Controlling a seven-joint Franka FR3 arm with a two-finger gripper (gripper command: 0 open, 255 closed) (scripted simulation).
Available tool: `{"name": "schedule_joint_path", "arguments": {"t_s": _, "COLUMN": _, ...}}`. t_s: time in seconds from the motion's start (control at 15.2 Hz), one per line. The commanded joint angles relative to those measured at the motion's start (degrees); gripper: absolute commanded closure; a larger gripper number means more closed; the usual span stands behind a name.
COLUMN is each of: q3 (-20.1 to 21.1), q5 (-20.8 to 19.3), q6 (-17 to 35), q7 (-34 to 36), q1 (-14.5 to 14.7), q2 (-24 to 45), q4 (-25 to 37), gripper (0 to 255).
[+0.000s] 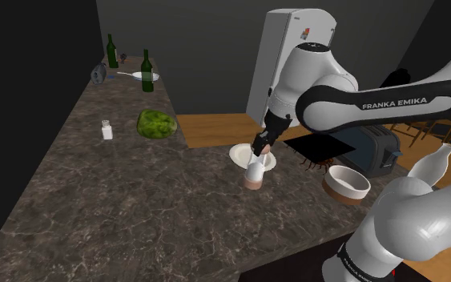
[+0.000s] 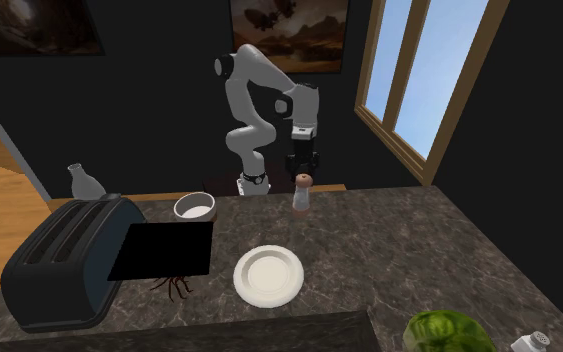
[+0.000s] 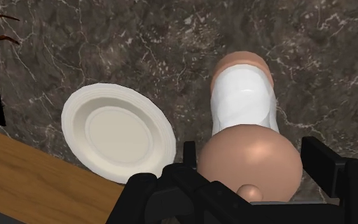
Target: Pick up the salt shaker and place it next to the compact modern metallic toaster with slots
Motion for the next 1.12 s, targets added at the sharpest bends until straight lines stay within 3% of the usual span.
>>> {"name": "schedule_joint_path", "arguments": {"t_s": 0.0, "q3": -0.12, "q5": 0.08, "q6": -1.59, "q7": -0.27, "q1": 0.03, "q2": -0.28, "q4": 1.32, "gripper": 255}}
{"name": "schedule_joint_path", "arguments": {"t_s": 1.06, "q3": -0.93, "q5": 0.43, "q6": -14.08, "q7": -2.34, "q1": -0.02, "q2": -1.29, "q4": 12.93, "gripper": 255}}
